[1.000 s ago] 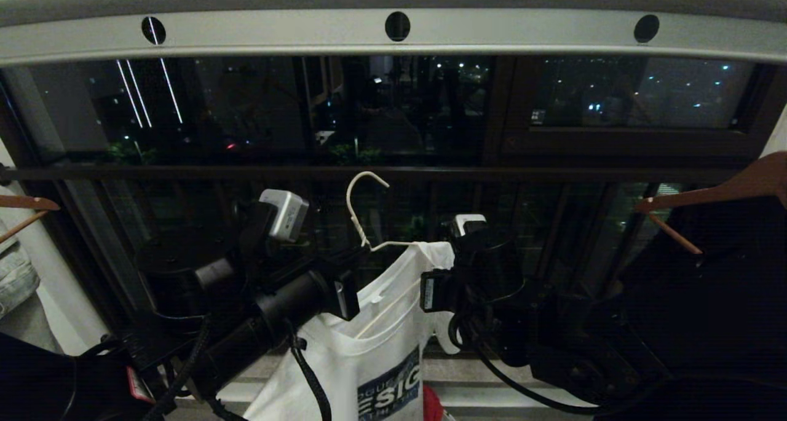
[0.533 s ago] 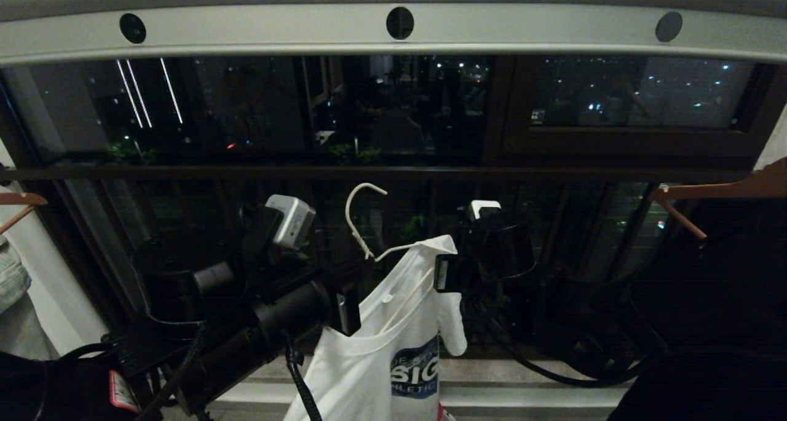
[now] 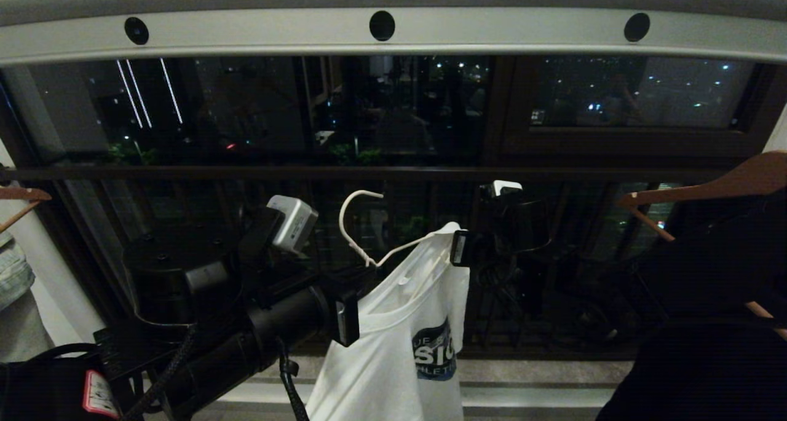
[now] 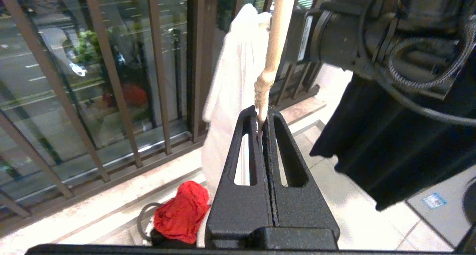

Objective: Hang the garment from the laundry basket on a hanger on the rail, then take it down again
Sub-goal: Take the clothes off the clothes rack

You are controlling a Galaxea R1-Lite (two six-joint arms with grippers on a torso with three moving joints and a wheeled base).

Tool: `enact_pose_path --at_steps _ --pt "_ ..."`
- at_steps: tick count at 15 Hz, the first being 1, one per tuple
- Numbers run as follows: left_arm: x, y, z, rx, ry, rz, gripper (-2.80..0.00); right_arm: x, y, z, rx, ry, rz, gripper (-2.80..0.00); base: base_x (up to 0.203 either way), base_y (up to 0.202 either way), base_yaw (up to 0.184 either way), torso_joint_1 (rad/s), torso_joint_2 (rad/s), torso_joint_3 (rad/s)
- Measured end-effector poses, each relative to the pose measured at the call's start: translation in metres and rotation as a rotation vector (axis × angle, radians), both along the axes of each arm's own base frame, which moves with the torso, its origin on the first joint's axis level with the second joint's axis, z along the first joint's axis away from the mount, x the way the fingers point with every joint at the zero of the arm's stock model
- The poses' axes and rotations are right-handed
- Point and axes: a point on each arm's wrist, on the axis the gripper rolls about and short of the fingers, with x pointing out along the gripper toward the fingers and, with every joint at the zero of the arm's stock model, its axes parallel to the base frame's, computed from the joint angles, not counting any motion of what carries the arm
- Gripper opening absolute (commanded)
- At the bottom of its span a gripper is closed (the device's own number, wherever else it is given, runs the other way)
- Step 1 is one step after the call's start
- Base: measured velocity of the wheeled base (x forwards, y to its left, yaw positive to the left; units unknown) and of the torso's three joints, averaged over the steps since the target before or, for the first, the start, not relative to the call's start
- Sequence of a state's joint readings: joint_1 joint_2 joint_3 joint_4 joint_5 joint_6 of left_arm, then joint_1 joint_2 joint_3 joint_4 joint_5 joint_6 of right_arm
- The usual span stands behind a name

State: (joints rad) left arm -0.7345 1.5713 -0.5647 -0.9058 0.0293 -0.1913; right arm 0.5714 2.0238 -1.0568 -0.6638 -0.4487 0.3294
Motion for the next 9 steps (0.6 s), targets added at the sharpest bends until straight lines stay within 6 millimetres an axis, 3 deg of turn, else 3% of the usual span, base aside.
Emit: enact_pose_path --at_steps 9 --pt "-0.003 0.002 0.005 -0.007 -0.018 -0.003 -2.80 0.015 -0.010 -0.001 0.008 -0.031 -0.072 -2.80 0.000 0.000 0.000 0.000 0.00 0.000"
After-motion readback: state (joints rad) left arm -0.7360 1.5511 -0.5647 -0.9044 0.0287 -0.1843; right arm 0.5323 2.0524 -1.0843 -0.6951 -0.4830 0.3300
